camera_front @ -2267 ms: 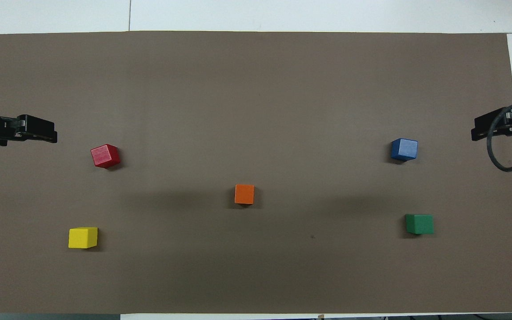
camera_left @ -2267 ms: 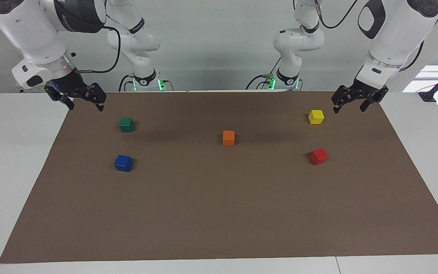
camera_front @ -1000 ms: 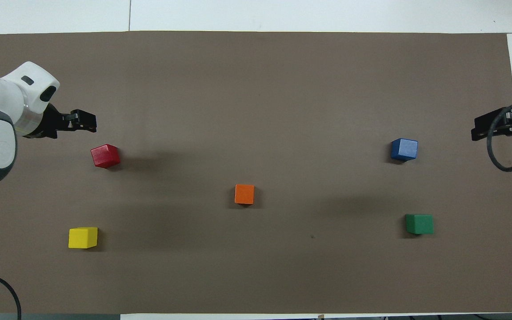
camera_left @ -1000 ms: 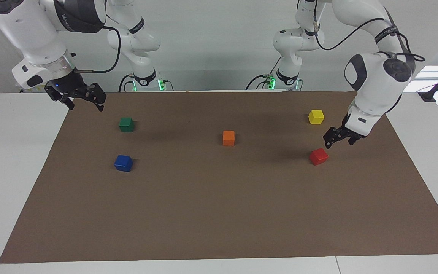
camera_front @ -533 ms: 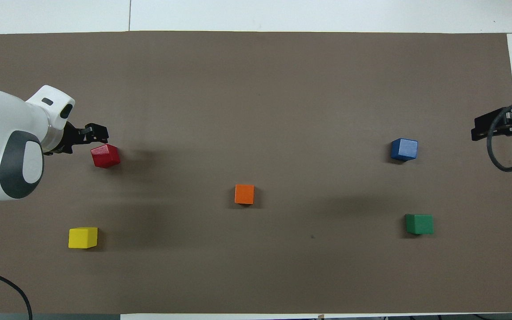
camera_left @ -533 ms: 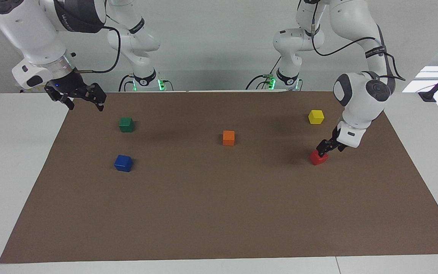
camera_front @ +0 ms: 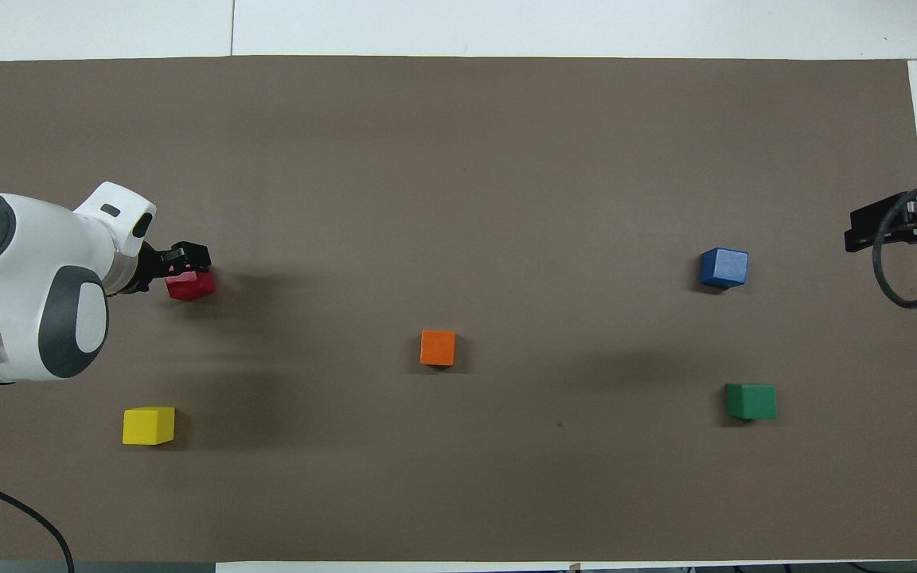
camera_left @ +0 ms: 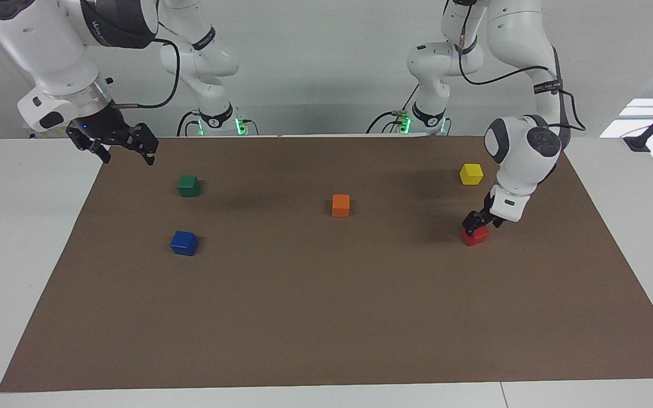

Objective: Transfer red block to right arm and stack on blue block
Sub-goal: 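Move the left gripper down onto the red cube and close it, then lift the red cube with the left gripper while the right gripper approaches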

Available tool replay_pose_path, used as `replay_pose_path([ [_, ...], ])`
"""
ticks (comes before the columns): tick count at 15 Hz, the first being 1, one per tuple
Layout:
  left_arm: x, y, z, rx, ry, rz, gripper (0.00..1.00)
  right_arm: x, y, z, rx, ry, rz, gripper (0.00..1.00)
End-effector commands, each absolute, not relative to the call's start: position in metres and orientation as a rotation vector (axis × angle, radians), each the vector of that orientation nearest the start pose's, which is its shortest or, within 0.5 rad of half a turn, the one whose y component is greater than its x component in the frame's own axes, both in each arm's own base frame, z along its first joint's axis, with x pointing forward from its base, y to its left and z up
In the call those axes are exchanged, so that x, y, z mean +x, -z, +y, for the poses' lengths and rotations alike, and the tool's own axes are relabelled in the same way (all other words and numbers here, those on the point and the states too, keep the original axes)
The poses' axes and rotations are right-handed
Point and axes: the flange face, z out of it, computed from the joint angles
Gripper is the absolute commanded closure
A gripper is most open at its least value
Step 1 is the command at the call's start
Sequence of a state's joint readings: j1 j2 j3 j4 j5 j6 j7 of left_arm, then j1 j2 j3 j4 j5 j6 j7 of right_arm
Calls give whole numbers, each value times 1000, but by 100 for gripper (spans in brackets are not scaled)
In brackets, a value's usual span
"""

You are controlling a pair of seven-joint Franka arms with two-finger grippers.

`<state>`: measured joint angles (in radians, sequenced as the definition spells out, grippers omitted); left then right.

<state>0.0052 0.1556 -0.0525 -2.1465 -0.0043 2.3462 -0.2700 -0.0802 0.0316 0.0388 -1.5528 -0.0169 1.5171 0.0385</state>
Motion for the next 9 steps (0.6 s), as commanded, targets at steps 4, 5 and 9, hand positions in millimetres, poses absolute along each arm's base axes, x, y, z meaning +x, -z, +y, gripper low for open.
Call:
replay_pose_path([
  [4, 561, -311, -41, -3140, 78, -358, 0, 561, -615, -24, -2818, 73, 96, 0],
  [5, 561, -308, -43, -3140, 69, -354, 0, 565, -614, -22, -2767, 104, 63, 0],
  [9, 568, -320, -41, -3132, -7, -354, 96, 573, -593, -10, -2423, 87, 124, 0],
])
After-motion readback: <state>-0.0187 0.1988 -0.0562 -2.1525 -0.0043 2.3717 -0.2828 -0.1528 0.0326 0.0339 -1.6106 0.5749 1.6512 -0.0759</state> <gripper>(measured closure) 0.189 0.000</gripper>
